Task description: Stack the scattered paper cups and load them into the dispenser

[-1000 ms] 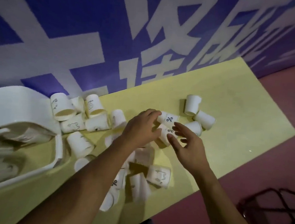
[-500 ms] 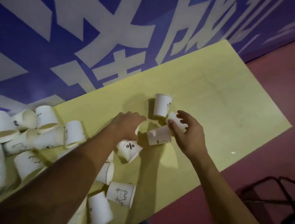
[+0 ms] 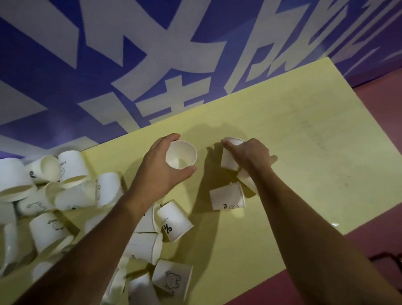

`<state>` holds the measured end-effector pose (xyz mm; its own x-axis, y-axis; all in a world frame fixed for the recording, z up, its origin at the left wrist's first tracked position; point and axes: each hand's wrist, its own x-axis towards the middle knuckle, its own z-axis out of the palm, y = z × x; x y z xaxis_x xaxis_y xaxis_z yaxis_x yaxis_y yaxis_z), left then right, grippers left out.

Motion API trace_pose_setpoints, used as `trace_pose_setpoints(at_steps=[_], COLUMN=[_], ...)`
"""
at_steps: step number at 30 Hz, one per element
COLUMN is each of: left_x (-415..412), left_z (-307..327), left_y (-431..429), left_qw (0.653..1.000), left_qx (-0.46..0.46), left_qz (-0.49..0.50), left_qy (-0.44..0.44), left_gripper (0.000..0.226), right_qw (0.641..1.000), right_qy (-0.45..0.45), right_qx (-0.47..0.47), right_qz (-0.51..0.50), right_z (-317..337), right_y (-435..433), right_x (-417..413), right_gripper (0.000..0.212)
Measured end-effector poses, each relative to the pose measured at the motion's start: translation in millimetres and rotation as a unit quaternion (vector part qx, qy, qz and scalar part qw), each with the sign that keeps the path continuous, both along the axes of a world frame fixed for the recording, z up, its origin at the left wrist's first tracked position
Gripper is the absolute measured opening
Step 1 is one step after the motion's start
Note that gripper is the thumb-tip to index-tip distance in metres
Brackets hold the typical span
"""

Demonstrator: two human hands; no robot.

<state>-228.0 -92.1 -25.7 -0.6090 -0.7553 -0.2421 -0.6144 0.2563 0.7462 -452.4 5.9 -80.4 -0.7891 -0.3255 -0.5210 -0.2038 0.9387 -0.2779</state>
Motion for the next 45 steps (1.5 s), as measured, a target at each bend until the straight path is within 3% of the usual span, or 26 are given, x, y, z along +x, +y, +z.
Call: trace_pose_setpoints(at_steps=[3, 6, 10, 15, 23, 34, 41, 45], left_x=[24, 47, 85, 151, 307, 519, 572, 578], left_z=[0, 6, 21, 45, 83, 86, 70, 58], left_y=[3, 3, -2, -12, -28, -52, -68, -72], left_qw=[0.999, 0.997, 0.995, 0.989, 0.972, 0.954, 0.940, 0.941], left_qx=[0.012, 0.012, -0.003, -0.028, -0.046, -0.090, -0.120, -0.110], left_qz=[0.024, 0.061, 0.089, 0.129, 0.205, 0.243, 0.279, 0.288], left_qy=[0.024, 0.046, 0.052, 0.061, 0.102, 0.154, 0.153, 0.143], left_gripper=[0.081, 0.080, 0.083, 0.084, 0.077, 0.076, 0.076, 0.076], right_qw=[0.999, 0.990, 0.946, 0.898, 0.878, 0.840, 0.825, 0.828], right_qy=[0.022, 0.032, 0.028, 0.025, -0.010, -0.080, -0.106, -0.090], right_qx=[-0.036, -0.130, -0.305, -0.398, -0.422, -0.463, -0.471, -0.470], right_qz=[0.008, 0.039, 0.109, 0.183, 0.227, 0.272, 0.294, 0.294], right_z=[1, 28, 76, 123, 152, 150, 150, 149], right_y=[-7, -11, -9, -7, -42, -98, -113, -116], right_x=[8, 30, 90, 185, 339, 536, 584, 592], right_gripper=[0.069, 0.074, 0.082, 0.081, 0.088, 0.070, 0.057, 0.063])
